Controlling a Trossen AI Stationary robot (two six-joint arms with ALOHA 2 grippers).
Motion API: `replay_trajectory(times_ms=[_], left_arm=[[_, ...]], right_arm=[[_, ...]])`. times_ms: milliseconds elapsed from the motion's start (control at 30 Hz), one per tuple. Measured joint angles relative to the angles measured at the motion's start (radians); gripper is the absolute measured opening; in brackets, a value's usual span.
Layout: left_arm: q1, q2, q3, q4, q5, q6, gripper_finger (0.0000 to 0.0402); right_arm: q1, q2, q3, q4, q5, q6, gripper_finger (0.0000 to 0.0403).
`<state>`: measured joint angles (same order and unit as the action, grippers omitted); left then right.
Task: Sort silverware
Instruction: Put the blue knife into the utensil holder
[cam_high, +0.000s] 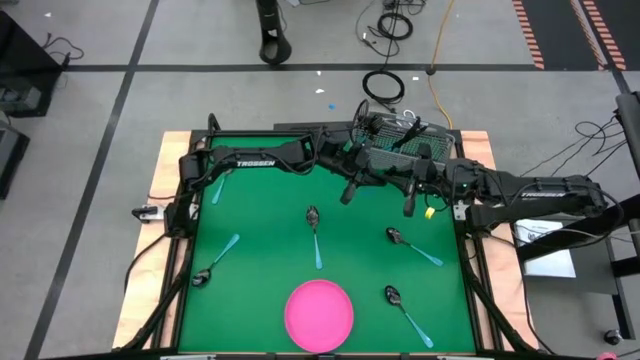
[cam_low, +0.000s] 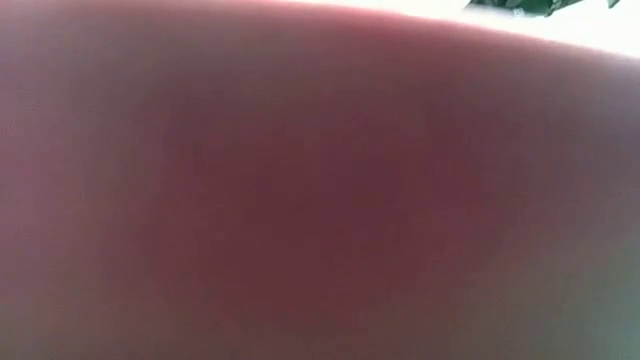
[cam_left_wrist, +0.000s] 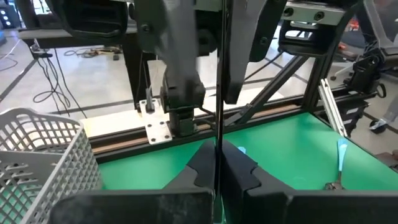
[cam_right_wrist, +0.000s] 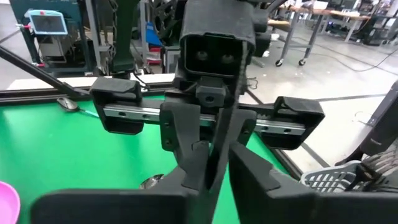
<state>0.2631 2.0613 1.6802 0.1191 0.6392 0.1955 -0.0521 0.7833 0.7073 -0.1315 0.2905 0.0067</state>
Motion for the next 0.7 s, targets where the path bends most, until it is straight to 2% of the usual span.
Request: replay_trajectory(times_ms=[200,333,500,700], left_arm=[[0.002,0.0,0.0,0.008,-0.051,-0.019,0.0003],[0.011,0.0,-0.001,0.038,-0.09,-0.057,0.0002],[0.024,0.0,-0.001,0.158,-0.21,-0.056,0.0001],[0.054,0.005,-0.001,0.359,-0.328,-0.047,0.0001]], right_arm=[[0.0,-0.103,-0.002,-0.055,0.063,-0.045,0.0112],[-0.001,-0.193,-0.001,-0.145,0.124,-0.018,0.0136],[-0.001,-0.249,-0.001,-0.294,0.14,0.069,0.0143],[0.0,-0.251,-0.004,-0.365,0.133,0.122,0.0138]])
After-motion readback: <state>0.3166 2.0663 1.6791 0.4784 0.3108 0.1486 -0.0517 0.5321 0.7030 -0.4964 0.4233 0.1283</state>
